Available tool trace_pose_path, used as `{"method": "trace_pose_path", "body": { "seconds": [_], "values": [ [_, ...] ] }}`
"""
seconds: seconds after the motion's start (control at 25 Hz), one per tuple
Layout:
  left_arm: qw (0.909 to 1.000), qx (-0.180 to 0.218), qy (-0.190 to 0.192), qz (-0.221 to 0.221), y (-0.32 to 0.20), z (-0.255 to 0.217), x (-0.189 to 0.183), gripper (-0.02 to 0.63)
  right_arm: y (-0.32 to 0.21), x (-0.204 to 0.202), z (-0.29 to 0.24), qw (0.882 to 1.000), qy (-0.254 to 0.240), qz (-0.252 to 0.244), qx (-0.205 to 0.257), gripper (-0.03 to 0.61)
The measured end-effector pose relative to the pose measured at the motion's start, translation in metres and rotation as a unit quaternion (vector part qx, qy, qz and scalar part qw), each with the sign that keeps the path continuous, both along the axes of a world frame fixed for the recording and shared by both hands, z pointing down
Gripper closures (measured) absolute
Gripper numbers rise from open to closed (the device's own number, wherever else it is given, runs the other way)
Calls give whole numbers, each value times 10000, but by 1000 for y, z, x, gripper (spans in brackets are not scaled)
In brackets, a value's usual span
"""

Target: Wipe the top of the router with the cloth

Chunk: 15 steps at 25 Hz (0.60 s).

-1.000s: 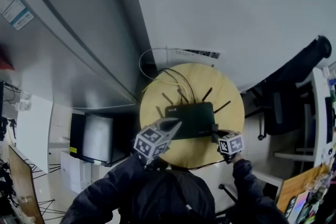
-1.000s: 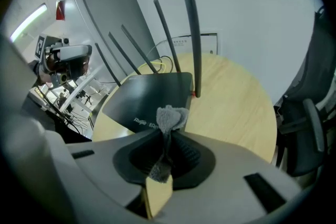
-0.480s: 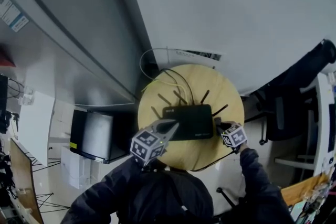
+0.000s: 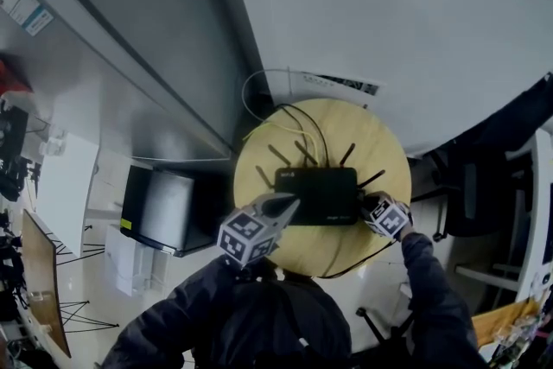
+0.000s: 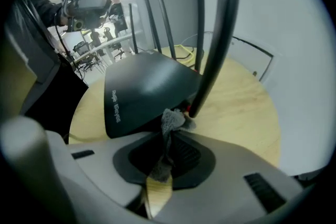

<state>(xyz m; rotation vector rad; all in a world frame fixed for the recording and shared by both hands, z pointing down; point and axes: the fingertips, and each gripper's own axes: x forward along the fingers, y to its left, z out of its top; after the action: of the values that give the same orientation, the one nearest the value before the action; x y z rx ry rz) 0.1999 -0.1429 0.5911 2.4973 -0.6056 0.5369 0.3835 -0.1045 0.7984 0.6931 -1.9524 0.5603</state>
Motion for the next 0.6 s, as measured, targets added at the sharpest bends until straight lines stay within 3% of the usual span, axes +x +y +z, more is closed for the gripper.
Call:
{"method": "trace_pose_path", "body": {
  "seconds": [0.12,0.32,0.44,0.6],
  "values": [
    [10000,2,24,41,4,0,-1,614,18,-5,0,9998,-7,-213,-44,508],
    [9998,9,83,205,11,0,2,614,48,-11,-3,10000,-66,40,-29,508],
    [9994,15,149,310,16,-2,3,614,63,-14,-5,9989,-175,435,-48,508],
    [9987,21,270,429,22,-5,2,614,71,-21,-8,9889,-360,1440,-97,508]
  ]
}}
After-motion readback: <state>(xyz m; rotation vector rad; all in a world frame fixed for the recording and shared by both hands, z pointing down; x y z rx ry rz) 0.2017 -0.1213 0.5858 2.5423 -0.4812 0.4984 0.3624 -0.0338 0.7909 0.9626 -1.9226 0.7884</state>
